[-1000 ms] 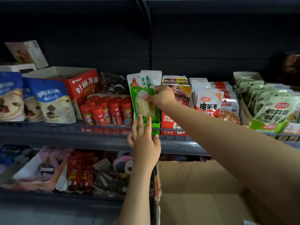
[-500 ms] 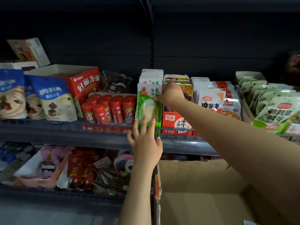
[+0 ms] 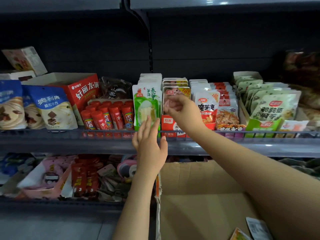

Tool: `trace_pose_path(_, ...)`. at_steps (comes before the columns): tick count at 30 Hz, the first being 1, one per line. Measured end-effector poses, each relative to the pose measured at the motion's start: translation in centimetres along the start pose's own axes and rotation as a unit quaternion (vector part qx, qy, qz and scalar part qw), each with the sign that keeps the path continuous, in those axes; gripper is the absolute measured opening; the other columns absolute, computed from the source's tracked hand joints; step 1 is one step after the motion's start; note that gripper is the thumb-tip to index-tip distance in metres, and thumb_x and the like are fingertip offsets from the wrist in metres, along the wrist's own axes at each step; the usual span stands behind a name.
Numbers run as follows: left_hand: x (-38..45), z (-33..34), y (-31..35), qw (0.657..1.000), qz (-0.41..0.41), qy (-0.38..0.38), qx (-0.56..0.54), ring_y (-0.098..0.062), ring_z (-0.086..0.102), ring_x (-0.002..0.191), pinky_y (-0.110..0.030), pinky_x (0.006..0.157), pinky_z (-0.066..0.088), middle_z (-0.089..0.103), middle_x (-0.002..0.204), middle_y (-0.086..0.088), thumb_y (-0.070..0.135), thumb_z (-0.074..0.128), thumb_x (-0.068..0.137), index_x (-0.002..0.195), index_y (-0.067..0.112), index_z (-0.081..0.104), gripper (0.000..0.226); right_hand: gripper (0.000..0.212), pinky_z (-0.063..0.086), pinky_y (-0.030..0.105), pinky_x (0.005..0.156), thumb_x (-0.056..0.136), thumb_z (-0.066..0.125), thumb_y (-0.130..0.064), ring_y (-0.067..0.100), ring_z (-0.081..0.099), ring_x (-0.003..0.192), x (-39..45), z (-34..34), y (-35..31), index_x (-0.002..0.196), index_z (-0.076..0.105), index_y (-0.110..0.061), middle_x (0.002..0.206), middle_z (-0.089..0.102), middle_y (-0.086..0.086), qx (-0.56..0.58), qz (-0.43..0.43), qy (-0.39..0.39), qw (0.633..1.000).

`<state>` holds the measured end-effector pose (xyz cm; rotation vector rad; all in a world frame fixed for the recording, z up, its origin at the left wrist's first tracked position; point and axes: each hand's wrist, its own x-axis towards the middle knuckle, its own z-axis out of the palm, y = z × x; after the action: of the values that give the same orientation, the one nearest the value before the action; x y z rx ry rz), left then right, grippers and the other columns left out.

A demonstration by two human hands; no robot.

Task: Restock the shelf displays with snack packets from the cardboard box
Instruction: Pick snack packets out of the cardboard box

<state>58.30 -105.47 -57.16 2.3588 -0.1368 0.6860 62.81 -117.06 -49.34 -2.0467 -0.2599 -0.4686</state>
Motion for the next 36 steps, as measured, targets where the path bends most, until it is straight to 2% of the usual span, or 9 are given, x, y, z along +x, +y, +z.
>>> trace_pose_path(4,-3.1,0.5,2.3,0.996,0.032,-0.014,-0.082,-0.010,0.027,0.135,-0.035,0.113,0.016,0.039,0.144,0.010,0.020,0.052,0.094,0.135,0.027,0.048,0.041,0.028,0.050,0.020,0.076,0.085,0.068,-0.017,0.009,0.058,0.079,-4.8,-3.3,2.4,0.113,0.063,-0.015,0.086,0.060,-0.007,0.016,0.027,-0.017,0.999)
trace_pose_path(7,-5.7,1.7,3.4,0.987,0.041,-0.084,-0.127,-0.004,0.037,0.125,-0.030,0.109,0.029,0.047,0.130,0.014,0.018,0.053,0.094,0.129,0.024,0.053,0.035,0.023,0.046,0.013,0.070,0.085,0.069,-0.015,0.007,0.058,0.077,-8.4,-5.7,5.1,0.107,0.065,-0.019,0.084,0.061,-0.007,0.005,0.050,-0.034,0.998)
trace_pose_path(12,-8.5,5.1,4.7,0.961,-0.029,-0.195,-0.195,-0.008,0.054,0.111,-0.025,0.098,0.043,0.055,0.119,0.008,0.017,0.054,0.094,0.119,0.028,0.059,0.028,0.022,0.039,0.007,0.066,0.082,0.071,-0.016,0.000,0.056,0.071,-13.7,-9.3,10.5,0.102,0.065,-0.024,0.081,0.061,-0.014,-0.052,0.109,-0.056,0.991)
trace_pose_path(16,-10.6,8.1,5.6,0.932,-0.097,-0.289,-0.196,-0.001,0.054,0.098,-0.005,0.080,0.039,0.057,0.118,0.005,0.015,0.053,0.094,0.116,0.022,0.061,0.024,0.022,0.043,0.011,0.072,0.082,0.071,-0.020,0.002,0.057,0.074,-16.5,-11.3,14.8,0.104,0.066,-0.021,0.083,0.063,-0.009,-0.104,0.168,-0.121,0.973)
trace_pose_path(23,-14.1,15.0,5.3,0.883,-0.154,-0.428,-0.112,-0.015,0.058,0.094,-0.016,0.073,0.038,0.066,0.111,-0.009,0.013,0.058,0.091,0.112,0.006,0.064,0.023,0.035,0.038,0.019,0.078,0.084,0.067,-0.015,0.021,0.061,0.104,-18.2,-12.6,21.4,0.118,0.063,-0.011,0.110,0.067,0.007,-0.236,0.233,-0.367,0.869)
trace_pose_path(28,-16.0,19.6,5.1,0.845,-0.201,-0.487,-0.089,-0.016,0.057,0.087,-0.024,0.074,0.042,0.063,0.094,-0.006,0.013,0.061,0.090,0.107,0.002,0.067,0.022,0.034,0.043,0.024,0.089,0.087,0.059,-0.015,0.022,0.058,0.110,-18.4,-12.3,25.2,0.121,0.061,-0.013,0.123,0.062,0.005,-0.285,0.235,-0.459,0.808)
trace_pose_path(31,-17.1,22.0,5.0,0.821,-0.215,-0.523,-0.083,-0.016,0.054,0.083,-0.028,0.072,0.045,0.064,0.089,-0.008,0.010,0.061,0.087,0.088,0.008,0.069,0.008,0.031,0.042,0.021,0.080,0.089,0.060,-0.021,0.023,0.060,0.106,-18.9,-12.2,26.5,0.119,0.063,-0.014,0.119,0.065,0.005,-0.294,0.221,-0.507,0.779)
trace_pose_path(33,-17.8,23.4,4.9,0.806,-0.231,-0.539,-0.077,-0.015,0.055,0.083,-0.026,0.071,0.044,0.061,0.085,-0.004,0.014,0.066,0.085,0.069,0.020,0.061,0.018,0.029,0.042,0.021,0.080,0.090,0.059,-0.023,0.025,0.059,0.107,-19.2,-12.1,27.2,0.117,0.064,-0.012,0.119,0.064,0.007,-0.305,0.205,-0.551,0.749)
trace_pose_path(36,-18.5,24.9,4.6,0.801,-0.248,-0.543,-0.053,-0.015,0.058,0.082,-0.024,0.070,0.040,0.063,0.083,-0.001,0.024,0.071,0.083,0.072,0.017,0.066,0.014,0.035,0.044,0.031,0.092,0.091,0.056,-0.019,0.028,0.054,0.113,-19.4,-11.7,28.3,0.125,0.058,-0.014,0.128,0.058,0.010,-0.348,0.171,-0.619,0.683)
